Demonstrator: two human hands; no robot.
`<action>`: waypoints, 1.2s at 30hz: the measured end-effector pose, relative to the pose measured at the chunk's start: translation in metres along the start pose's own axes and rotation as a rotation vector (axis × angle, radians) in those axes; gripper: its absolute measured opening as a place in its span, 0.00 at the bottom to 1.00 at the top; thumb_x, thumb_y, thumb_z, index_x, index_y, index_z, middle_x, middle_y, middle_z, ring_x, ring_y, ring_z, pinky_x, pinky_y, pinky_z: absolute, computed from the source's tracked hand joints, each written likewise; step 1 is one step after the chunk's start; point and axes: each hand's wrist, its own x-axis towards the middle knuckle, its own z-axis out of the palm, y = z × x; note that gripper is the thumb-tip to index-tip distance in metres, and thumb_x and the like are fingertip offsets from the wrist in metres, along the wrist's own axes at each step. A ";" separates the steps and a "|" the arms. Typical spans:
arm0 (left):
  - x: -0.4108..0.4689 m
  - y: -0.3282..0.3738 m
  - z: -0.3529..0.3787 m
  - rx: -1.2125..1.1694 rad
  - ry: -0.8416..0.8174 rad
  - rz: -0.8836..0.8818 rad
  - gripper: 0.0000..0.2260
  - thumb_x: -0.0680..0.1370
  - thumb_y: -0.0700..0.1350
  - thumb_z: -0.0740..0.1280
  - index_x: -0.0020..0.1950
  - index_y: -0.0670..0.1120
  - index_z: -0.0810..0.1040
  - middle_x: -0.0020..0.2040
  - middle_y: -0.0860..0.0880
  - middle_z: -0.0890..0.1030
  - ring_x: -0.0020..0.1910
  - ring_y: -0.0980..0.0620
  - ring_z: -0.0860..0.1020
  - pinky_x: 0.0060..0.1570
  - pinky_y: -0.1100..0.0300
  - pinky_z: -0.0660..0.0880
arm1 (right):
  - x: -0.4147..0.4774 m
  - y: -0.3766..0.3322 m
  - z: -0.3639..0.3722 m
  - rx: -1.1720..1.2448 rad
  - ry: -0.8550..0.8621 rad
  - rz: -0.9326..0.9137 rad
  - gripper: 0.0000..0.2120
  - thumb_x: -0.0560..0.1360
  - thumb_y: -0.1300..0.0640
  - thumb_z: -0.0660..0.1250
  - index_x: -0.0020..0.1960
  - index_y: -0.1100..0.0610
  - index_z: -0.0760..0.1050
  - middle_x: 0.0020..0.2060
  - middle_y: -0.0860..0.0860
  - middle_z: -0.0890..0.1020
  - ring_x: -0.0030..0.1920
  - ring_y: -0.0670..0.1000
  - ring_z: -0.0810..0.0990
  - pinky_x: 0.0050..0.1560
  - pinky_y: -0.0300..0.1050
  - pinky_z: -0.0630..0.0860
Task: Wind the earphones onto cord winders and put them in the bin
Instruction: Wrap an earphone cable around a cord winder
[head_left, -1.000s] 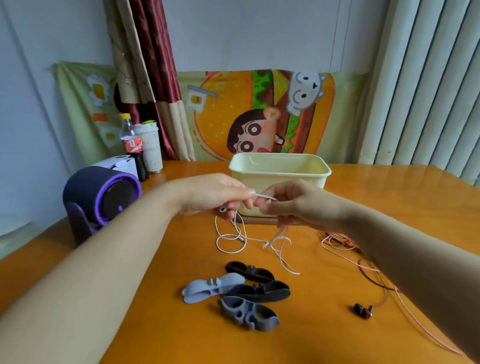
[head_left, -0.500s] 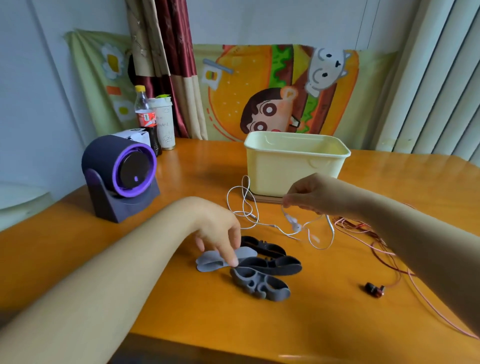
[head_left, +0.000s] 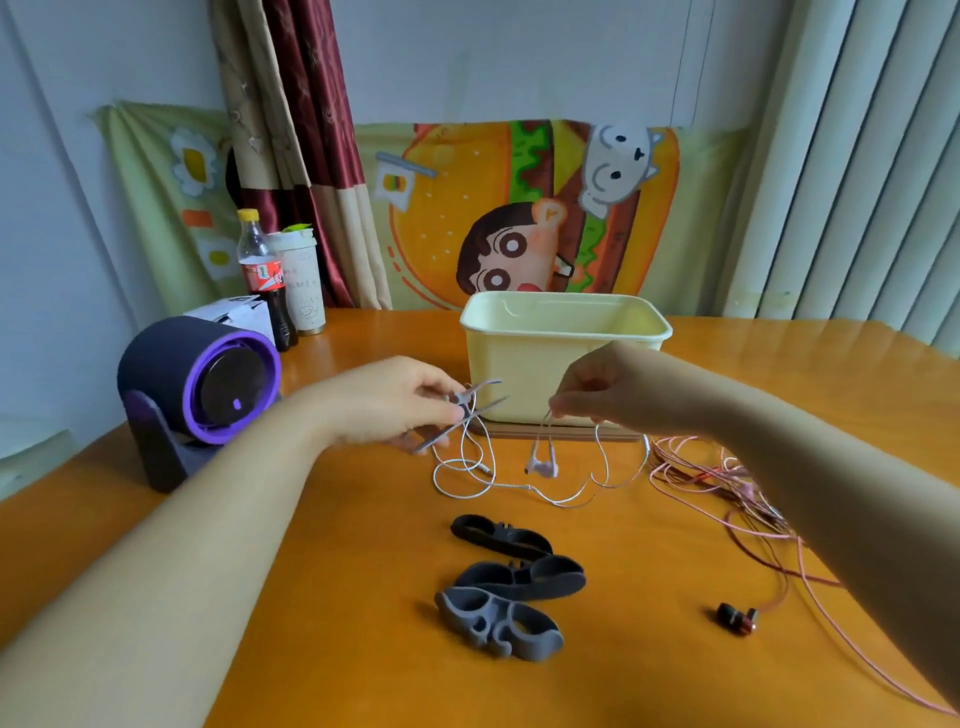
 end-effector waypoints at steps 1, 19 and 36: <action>0.003 0.003 0.002 -0.065 0.058 0.046 0.06 0.80 0.41 0.65 0.55 0.50 0.77 0.47 0.50 0.82 0.41 0.57 0.82 0.40 0.64 0.81 | -0.001 -0.002 -0.005 -0.001 0.002 -0.018 0.11 0.77 0.49 0.65 0.50 0.55 0.82 0.36 0.46 0.81 0.36 0.46 0.77 0.37 0.38 0.73; 0.056 -0.008 0.080 -0.649 -0.071 0.122 0.13 0.71 0.46 0.69 0.55 0.48 0.80 0.40 0.54 0.81 0.36 0.59 0.76 0.35 0.65 0.75 | 0.018 0.032 -0.001 0.013 0.010 -0.139 0.07 0.74 0.49 0.69 0.47 0.52 0.83 0.38 0.41 0.82 0.40 0.39 0.77 0.37 0.31 0.72; 0.056 -0.026 0.089 -0.385 0.000 0.160 0.16 0.65 0.49 0.72 0.52 0.51 0.79 0.41 0.60 0.84 0.35 0.64 0.78 0.36 0.68 0.73 | 0.028 0.037 0.014 0.172 -0.041 -0.209 0.03 0.74 0.53 0.69 0.42 0.49 0.81 0.35 0.43 0.83 0.35 0.39 0.77 0.36 0.29 0.70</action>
